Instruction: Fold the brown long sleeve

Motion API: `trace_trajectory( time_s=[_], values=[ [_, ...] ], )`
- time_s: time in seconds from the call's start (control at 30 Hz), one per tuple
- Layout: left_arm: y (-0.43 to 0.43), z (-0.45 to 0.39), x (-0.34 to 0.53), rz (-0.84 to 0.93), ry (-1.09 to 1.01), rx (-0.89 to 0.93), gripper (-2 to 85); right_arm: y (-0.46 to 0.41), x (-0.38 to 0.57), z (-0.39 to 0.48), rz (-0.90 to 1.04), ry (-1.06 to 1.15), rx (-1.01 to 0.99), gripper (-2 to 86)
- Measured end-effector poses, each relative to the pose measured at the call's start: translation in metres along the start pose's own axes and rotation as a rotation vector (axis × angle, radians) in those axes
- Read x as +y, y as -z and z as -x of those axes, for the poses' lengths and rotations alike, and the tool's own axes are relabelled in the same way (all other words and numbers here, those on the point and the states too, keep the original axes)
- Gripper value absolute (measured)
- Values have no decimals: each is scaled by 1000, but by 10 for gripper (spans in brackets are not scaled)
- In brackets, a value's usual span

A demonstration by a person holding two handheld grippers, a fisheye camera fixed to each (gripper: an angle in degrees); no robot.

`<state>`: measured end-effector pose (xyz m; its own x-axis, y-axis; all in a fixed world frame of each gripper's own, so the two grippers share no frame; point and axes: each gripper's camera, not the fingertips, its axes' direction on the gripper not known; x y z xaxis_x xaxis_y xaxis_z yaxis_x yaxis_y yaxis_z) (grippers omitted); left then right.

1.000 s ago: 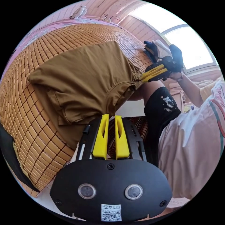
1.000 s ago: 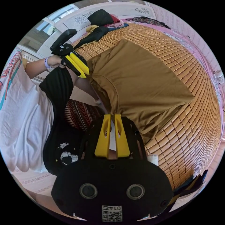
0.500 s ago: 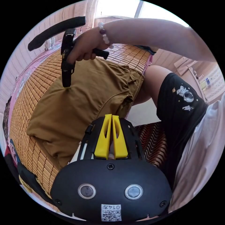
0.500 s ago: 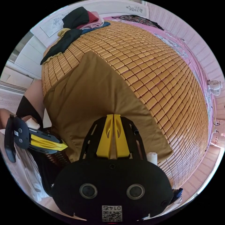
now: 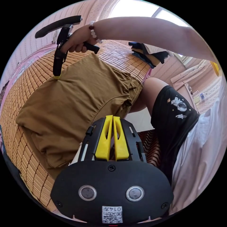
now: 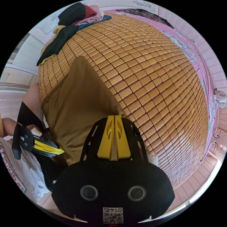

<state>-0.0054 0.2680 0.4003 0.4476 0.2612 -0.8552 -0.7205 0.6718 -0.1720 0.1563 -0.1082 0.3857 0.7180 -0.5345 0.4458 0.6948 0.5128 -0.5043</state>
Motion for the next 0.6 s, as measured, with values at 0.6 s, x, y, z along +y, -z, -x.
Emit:
trace_trajectory(
  time_s=[0.6],
  values=[
    [-68, -48, -87, -220, -207, 23, 188, -66, 375, -4, -10, -695, -276, 71]
  ],
)
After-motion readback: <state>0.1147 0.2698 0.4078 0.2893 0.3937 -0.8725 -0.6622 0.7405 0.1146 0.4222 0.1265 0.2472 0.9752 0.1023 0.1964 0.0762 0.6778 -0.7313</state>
